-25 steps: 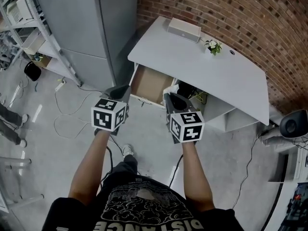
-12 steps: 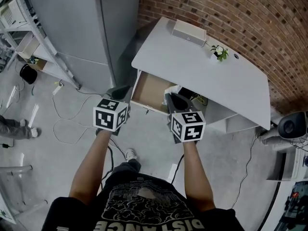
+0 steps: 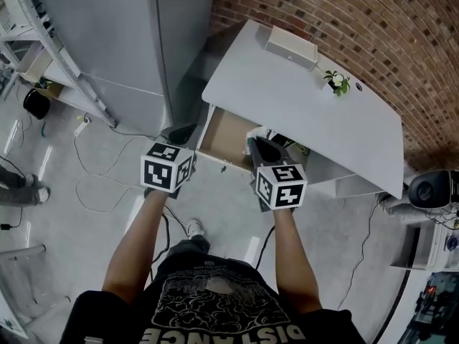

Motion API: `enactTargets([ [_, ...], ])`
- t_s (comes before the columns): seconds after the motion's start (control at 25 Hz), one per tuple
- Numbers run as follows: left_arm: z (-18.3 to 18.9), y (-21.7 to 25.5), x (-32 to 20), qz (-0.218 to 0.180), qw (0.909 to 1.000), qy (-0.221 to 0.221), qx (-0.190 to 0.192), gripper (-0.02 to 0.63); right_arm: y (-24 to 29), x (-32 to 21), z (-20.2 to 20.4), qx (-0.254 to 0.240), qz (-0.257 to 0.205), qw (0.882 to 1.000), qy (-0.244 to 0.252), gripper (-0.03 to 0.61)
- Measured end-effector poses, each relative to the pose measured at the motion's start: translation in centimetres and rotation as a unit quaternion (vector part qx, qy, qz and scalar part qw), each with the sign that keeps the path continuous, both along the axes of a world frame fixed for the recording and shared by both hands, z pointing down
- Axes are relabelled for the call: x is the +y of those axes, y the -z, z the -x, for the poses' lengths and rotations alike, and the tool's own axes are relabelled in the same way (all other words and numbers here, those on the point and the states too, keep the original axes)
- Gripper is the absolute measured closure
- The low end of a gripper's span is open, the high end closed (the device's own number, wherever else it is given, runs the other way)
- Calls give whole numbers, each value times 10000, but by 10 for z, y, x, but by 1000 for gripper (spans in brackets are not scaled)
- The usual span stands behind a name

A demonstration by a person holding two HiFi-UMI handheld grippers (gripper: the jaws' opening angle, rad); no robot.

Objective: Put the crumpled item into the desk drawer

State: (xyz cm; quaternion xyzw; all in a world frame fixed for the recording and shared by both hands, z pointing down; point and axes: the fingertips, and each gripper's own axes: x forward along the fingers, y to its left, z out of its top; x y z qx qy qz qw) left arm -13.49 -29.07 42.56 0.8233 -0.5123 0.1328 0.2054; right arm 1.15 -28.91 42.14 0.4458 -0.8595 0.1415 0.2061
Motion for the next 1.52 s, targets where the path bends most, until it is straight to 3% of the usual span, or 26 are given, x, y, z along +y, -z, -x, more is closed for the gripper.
enactTargets([
  [0.72, 3, -64, -20, 565, 9984, 50, 85, 611, -66, -30, 24, 229, 558, 9975, 368, 557],
  [1.08, 0, -99, -18, 865, 9949, 524, -56, 611, -113, -42, 16, 298, 832, 9914, 969, 557],
  [1.52, -10, -146, -12, 1229, 9853, 1181, -150, 611, -195, -42, 6, 620, 1346, 9700, 1926, 557],
])
